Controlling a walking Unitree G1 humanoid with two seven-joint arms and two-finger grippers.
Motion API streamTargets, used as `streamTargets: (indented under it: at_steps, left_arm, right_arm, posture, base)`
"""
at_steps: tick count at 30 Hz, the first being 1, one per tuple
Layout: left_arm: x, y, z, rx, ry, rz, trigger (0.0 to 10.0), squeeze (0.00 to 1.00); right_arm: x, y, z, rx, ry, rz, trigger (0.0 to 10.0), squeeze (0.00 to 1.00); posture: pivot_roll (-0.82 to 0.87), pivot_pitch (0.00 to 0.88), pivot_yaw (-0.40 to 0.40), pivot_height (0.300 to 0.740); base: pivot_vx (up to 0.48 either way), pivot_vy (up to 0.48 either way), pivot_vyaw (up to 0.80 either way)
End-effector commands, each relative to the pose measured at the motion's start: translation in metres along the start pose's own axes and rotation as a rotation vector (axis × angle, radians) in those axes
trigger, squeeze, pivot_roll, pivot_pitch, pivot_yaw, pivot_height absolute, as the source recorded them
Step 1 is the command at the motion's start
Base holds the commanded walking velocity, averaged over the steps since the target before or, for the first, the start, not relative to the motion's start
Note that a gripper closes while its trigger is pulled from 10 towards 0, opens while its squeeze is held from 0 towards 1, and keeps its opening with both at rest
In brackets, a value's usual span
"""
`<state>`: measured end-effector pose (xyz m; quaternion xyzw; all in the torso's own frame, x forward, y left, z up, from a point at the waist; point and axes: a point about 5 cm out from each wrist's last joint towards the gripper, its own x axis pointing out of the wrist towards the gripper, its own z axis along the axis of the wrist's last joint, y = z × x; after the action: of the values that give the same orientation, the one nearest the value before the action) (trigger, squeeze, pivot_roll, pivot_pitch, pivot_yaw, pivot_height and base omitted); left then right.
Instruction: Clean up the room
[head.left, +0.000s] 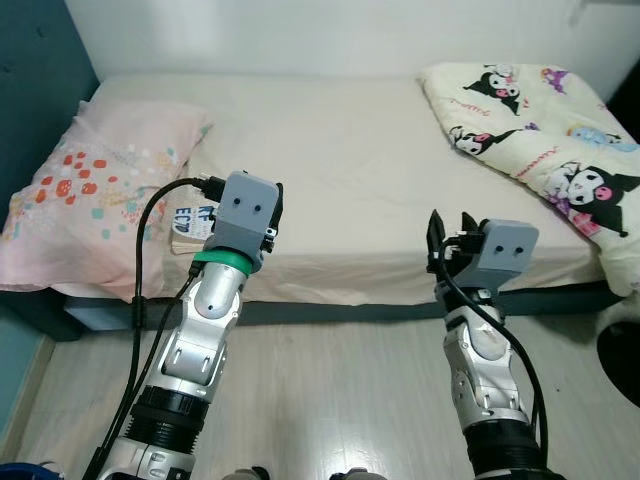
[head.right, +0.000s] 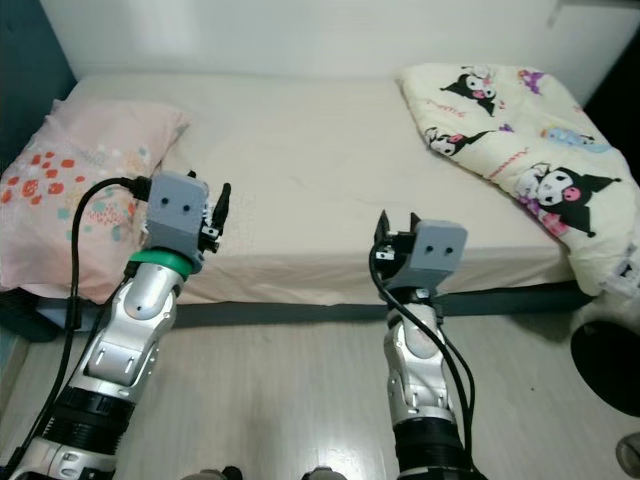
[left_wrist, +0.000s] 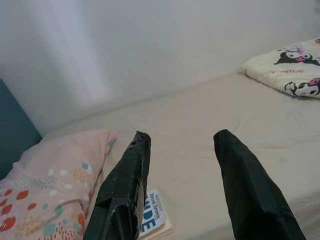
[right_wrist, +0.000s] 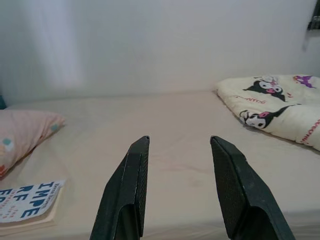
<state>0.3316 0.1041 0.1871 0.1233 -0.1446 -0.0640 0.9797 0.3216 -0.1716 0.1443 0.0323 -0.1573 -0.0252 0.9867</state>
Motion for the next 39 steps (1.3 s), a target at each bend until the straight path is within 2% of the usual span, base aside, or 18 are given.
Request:
streamTargets:
  at_steps: [1, 11, 39]
  left_arm:
    - [-0.0032, -0.0025, -0.0041, -0.004, 0.014, -0.015, 10.0, 0.0]
    - [-0.007, -0.0037, -0.0068, 0.041, 0.009, -0.043, 10.0, 0.0]
    - [-0.0099, -0.0064, -0.0084, 0.058, 0.001, -0.05, 10.0, 0.0]
  right_arm:
    - [-0.0025, -0.0023, -0.003, -0.005, 0.011, -0.01, 10.0, 0.0]
    - [-0.0035, -0.0015, -0.0038, -0.005, 0.016, -0.007, 10.0, 0.0]
    - [-0.0039, -0.0001, -0.0042, -0.005, 0.019, 0.003, 10.0, 0.0]
  posture:
    - [-0.06, 0.041, 0.033, 0.74]
    - [-0.06, 0.044, 0.032, 0.74]
    - [-0.06, 0.047, 0.026, 0.74]
  base:
    - [0.0, 0.0, 0.0]
    - [0.0, -0.028, 0.0]
    - [0.0, -0.48, 0.0]
